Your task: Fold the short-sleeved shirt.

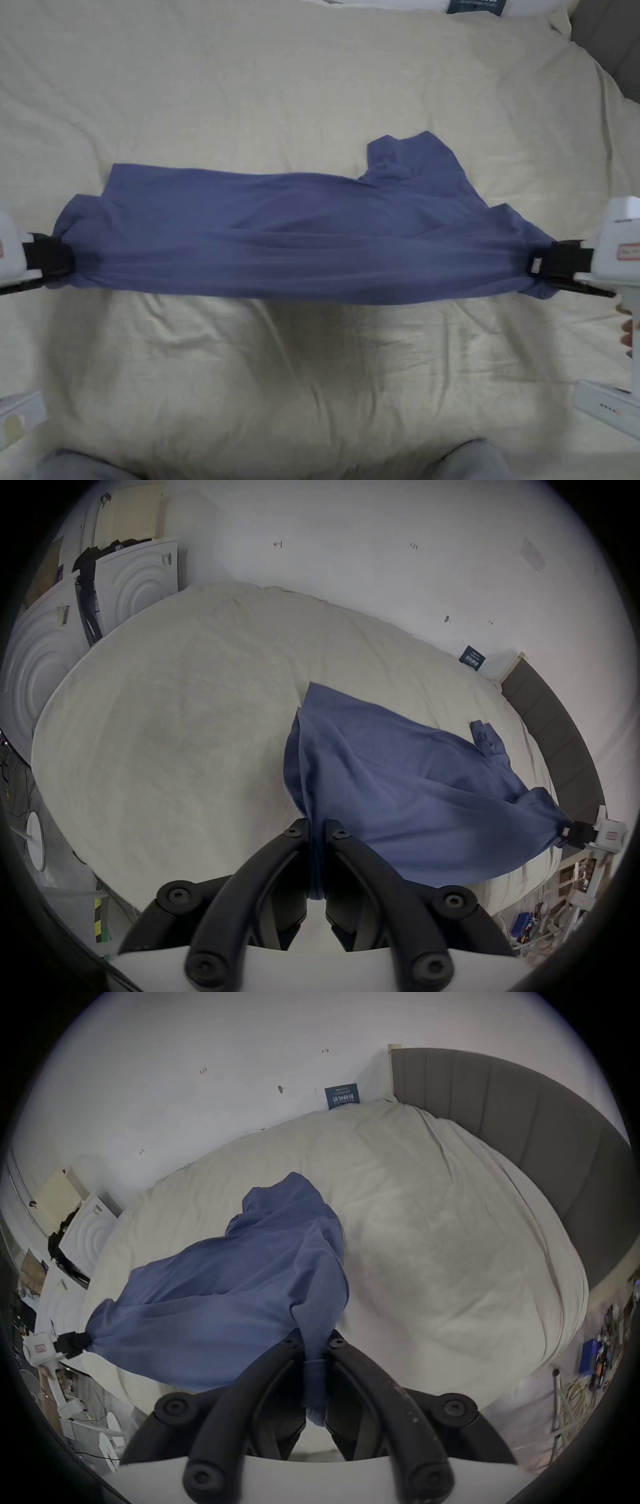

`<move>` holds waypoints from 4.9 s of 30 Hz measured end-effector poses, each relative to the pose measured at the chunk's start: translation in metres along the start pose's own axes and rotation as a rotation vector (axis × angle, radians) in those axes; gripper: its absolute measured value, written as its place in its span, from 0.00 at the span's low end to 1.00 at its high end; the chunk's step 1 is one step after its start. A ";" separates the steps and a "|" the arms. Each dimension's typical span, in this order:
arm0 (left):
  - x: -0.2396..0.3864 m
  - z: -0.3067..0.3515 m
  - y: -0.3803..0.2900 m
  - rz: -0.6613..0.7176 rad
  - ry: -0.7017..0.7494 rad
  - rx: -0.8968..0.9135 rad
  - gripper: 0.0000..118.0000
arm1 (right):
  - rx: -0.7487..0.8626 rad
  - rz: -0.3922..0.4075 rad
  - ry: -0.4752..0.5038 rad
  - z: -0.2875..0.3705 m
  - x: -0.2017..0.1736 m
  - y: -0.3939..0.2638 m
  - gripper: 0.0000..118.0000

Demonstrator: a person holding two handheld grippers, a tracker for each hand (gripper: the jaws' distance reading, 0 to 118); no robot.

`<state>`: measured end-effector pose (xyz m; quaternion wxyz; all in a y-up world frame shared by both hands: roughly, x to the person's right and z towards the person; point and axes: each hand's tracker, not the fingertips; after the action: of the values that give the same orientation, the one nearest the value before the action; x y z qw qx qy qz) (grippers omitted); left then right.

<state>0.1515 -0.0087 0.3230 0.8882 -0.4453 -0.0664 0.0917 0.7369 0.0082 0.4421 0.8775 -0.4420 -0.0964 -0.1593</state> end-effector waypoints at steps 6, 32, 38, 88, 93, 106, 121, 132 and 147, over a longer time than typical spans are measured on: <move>-0.032 -0.001 -0.073 0.088 0.034 -0.100 0.07 | -0.084 -0.066 0.002 -0.011 0.014 -0.079 0.10; 0.086 0.092 -0.061 -0.308 0.117 0.759 0.65 | 0.737 0.226 -0.028 0.094 -0.105 -0.070 0.76; 0.097 0.090 -0.065 -0.297 0.076 0.747 0.01 | 0.755 0.179 -0.022 0.089 -0.110 -0.068 0.02; 0.012 -0.127 0.104 -0.122 0.035 0.082 0.01 | -0.032 0.205 -0.136 -0.182 -0.078 0.134 1.00; 0.009 -0.121 0.102 -0.097 0.026 0.091 0.01 | -0.125 0.168 -0.283 -0.232 -0.056 0.133 0.97; -0.003 -0.114 0.095 -0.035 0.016 0.062 0.01 | -0.031 0.115 -0.125 -0.182 -0.046 0.130 0.03; -0.033 0.003 -0.017 0.034 -0.037 0.135 0.01 | 0.155 0.142 -0.056 0.000 -0.016 -0.009 0.04; -0.048 -0.007 -0.121 0.115 0.123 -0.003 0.99 | 0.049 0.063 -0.171 -0.005 0.013 -0.117 0.87; 0.059 0.101 -0.082 -0.279 0.169 0.768 0.91 | 0.700 0.192 -0.105 0.108 -0.073 -0.089 0.98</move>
<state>0.1971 0.0350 0.4507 0.9960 -0.0742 -0.0138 -0.0482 0.6333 0.0600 0.5499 0.9804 -0.1298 -0.1479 -0.0106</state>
